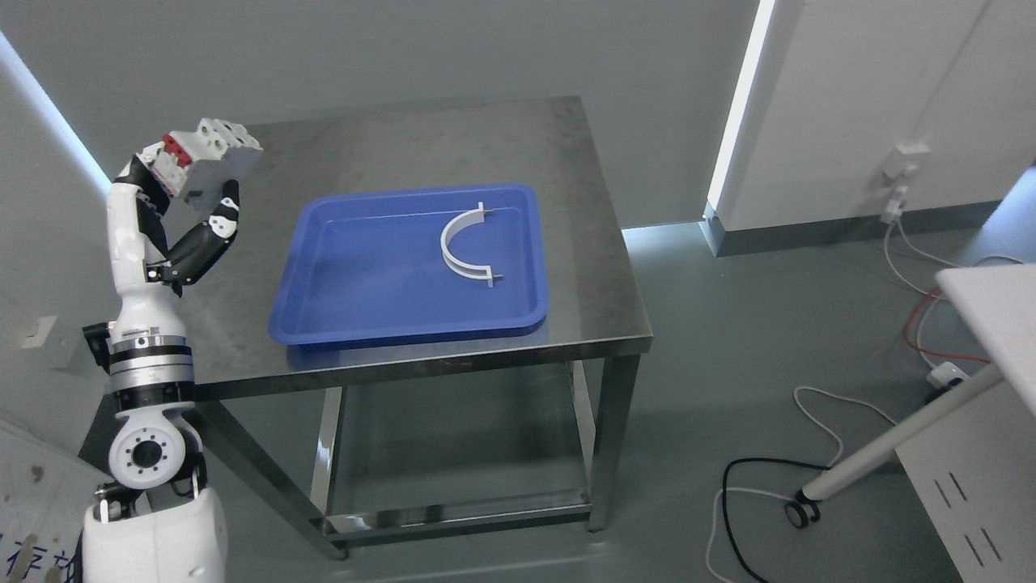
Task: Place circuit breaker on shelf
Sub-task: 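Turn toward the bin shelf carrying the breaker in the left hand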
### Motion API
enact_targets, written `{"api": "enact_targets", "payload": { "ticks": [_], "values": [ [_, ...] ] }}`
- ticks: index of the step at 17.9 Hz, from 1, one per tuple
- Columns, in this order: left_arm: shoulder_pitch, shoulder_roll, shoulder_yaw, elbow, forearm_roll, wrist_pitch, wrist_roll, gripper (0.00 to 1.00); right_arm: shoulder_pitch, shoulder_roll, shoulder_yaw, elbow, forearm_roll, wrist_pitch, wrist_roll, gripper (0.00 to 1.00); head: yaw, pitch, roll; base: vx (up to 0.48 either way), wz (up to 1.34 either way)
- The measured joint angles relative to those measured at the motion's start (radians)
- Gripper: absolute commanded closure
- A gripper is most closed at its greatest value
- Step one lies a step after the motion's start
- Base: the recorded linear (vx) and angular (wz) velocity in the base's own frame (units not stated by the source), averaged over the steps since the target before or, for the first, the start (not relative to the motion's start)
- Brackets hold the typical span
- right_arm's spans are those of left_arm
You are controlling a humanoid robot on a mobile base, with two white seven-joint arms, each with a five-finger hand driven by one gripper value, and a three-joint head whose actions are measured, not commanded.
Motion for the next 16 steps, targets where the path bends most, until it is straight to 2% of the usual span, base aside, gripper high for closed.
{"api": "enact_targets", "payload": {
  "ticks": [4, 9, 16],
  "values": [
    [0.008, -0.004, 0.026, -0.022, 0.013, 0.018, -0.055, 0.85, 0.000, 0.000, 0.000, 0.000, 0.000, 0.000, 0.001, 0.00, 0.0000, 0.000, 0.000, -0.344, -0.22],
    [0.009, -0.008, 0.047, -0.043, 0.021, 0.032, 0.009, 0.85, 0.000, 0.000, 0.000, 0.000, 0.000, 0.000, 0.004, 0.00, 0.0000, 0.000, 0.000, -0.353, 0.04],
    [-0.002, -0.011, 0.056, -0.061, 0.024, 0.044, -0.007, 0.85, 0.000, 0.000, 0.000, 0.000, 0.000, 0.000, 0.001, 0.00, 0.0000, 0.000, 0.000, -0.344, 0.21]
  ]
}}
